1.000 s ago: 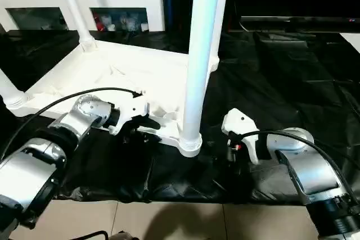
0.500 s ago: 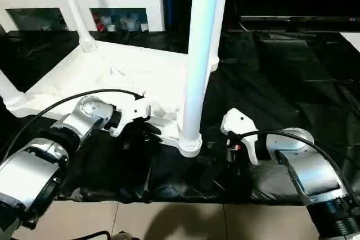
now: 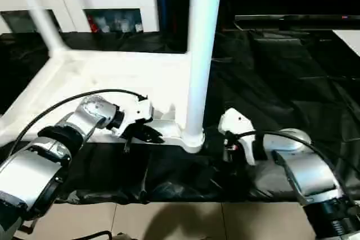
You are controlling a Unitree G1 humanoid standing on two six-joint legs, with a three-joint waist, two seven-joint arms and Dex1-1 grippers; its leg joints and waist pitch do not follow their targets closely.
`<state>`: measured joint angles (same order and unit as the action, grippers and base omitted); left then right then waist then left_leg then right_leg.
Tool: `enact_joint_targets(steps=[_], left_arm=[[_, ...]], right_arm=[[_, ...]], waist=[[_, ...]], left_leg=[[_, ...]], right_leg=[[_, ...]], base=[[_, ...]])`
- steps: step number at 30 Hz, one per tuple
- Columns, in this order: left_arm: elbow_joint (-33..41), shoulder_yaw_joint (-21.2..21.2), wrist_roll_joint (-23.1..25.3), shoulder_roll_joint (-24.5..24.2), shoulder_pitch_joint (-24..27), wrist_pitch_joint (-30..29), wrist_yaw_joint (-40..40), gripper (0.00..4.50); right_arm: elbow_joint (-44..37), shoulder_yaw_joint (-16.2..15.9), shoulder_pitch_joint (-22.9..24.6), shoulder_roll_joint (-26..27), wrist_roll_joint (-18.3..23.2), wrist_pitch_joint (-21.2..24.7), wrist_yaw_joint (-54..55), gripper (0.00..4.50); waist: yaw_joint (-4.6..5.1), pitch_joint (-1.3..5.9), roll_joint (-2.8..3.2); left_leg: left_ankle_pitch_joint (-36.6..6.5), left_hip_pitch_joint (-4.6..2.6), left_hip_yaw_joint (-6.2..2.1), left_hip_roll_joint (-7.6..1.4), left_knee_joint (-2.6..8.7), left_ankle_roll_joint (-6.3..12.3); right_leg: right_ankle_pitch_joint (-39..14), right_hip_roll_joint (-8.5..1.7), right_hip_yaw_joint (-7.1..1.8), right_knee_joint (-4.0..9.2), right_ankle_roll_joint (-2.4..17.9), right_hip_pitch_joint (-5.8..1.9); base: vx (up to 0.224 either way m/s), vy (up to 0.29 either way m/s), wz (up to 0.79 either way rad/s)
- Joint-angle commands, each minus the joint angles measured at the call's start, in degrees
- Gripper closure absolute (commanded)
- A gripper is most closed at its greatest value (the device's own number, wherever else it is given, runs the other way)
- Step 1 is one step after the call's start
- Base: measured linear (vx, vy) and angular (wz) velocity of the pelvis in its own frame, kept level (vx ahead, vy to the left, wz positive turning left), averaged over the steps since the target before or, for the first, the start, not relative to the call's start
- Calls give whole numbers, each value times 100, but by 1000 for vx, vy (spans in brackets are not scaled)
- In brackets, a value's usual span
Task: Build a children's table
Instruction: Rotate table base, then rotate leg to tighten
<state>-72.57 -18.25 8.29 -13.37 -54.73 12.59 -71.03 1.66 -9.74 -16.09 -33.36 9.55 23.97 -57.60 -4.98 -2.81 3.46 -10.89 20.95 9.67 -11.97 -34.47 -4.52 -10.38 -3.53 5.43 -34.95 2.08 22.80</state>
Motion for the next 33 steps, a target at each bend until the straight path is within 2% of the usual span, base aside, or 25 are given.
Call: enact_joint_targets(steps=[1,3,4,5,6,7,9,10,11,15,16,17,18,22,24,33], left_arm=[[-31,148,-80,-101,200,-384,280,448],[54,235,-174,-65,264,-470,299,448],[116,270,-198,-49,307,-497,348,448],[204,322,-228,-26,369,-528,454,448],[204,322,-228,-26,369,-528,454,448],[286,349,-228,-11,435,-547,548,448],[400,423,-262,19,533,-675,662,448],[432,428,-268,23,583,-708,650,448],[487,426,-274,22,627,-753,639,448],[647,373,-218,-5,753,-737,635,448],[680,365,-208,-19,778,-722,599,448],[731,360,-201,-31,807,-728,578,448],[787,337,-179,-53,845,-699,589,450],[1037,287,-97,-111,996,-644,597,450],[1108,287,-108,-121,1040,-668,579,450],[1345,302,-118,-176,1189,-775,554,450]], right_arm=[[316,-5,-143,197,-253,-185,517,0],[492,16,-206,346,-330,-249,761,0],[581,25,-239,431,-361,-279,886,0],[714,46,-296,560,-389,-270,1070,0],[714,46,-296,560,-389,-270,1070,0],[825,17,-348,666,-409,-302,1161,0],[1073,-29,-462,851,-444,-345,1295,0],[1199,-35,-532,955,-446,-450,1350,0],[1299,-27,-581,1033,-459,-541,1399,0],[1587,-23,-745,1220,-448,-777,1439,0],[1653,-50,-780,1239,-479,-844,1439,0],[1713,-68,-810,1257,-507,-903,1448,0],[1795,-51,-852,1304,-502,-988,1470,18],[1940,-2,-924,1381,-470,-1157,1498,49],[1998,7,-941,1394,-471,-1210,1490,61],[2420,-106,-1042,1437,-608,-1501,1342,138]], waist=[[-33,408,-67],[-38,411,-65],[-25,413,-186],[-37,425,-105],[-11,412,-103],[-26,417,-119],[-18,413,-90],[-10,417,-186],[-25,415,-120],[-5,408,-115],[4,408,-212],[-19,406,-149],[-11,410,-183],[4,416,-167],[10,410,-182],[68,393,-187]], left_leg=[[-707,-3,-29,-48,311,432],[-697,-4,-31,-58,312,456],[-659,14,-18,-50,315,477],[-586,5,-34,-58,316,474],[-614,10,-25,-56,312,485],[-617,-4,-14,-51,304,501],[-607,4,-25,-72,317,509],[-615,-2,-10,-74,321,515],[-602,-7,-24,-85,324,506],[-634,-1,-19,-86,330,497],[-627,-2,-7,-88,335,509],[-594,-11,-15,-92,336,505],[-567,-7,-10,-99,335,511],[-546,-9,-20,-121,344,514],[-557,-5,-11,-110,343,524],[-661,-2,-7,-100,349,492]], right_leg=[[-1391,-432,-249,529,926,-385],[-1349,-427,-260,520,914,-392],[-1308,-421,-260,522,893,-406],[-1276,-446,-253,489,936,-393],[-1295,-442,-259,501,948,-383],[-1320,-438,-261,515,930,-379],[-1300,-447,-265,497,942,-373],[-1305,-443,-266,503,936,-376],[-1345,-469,-271,487,944,-363],[-1309,-462,-283,487,930,-359],[-1308,-459,-284,488,914,-362],[-1349,-474,-289,477,907,-356],[-1297,-473,-296,477,905,-356],[-1068,-486,-305,437,982,-351],[-1017,-476,-307,438,1011,-357],[-1308,-477,-300,471,951,-352]], base=[[0,0,0],[0,0,0],[0,0,0],[0,0,0],[0,0,0],[0,0,0],[0,0,0],[0,0,0],[0,0,0],[0,0,0],[0,0,0],[0,0,0],[0,0,0],[0,0,0],[0,0,0],[0,0,0]])
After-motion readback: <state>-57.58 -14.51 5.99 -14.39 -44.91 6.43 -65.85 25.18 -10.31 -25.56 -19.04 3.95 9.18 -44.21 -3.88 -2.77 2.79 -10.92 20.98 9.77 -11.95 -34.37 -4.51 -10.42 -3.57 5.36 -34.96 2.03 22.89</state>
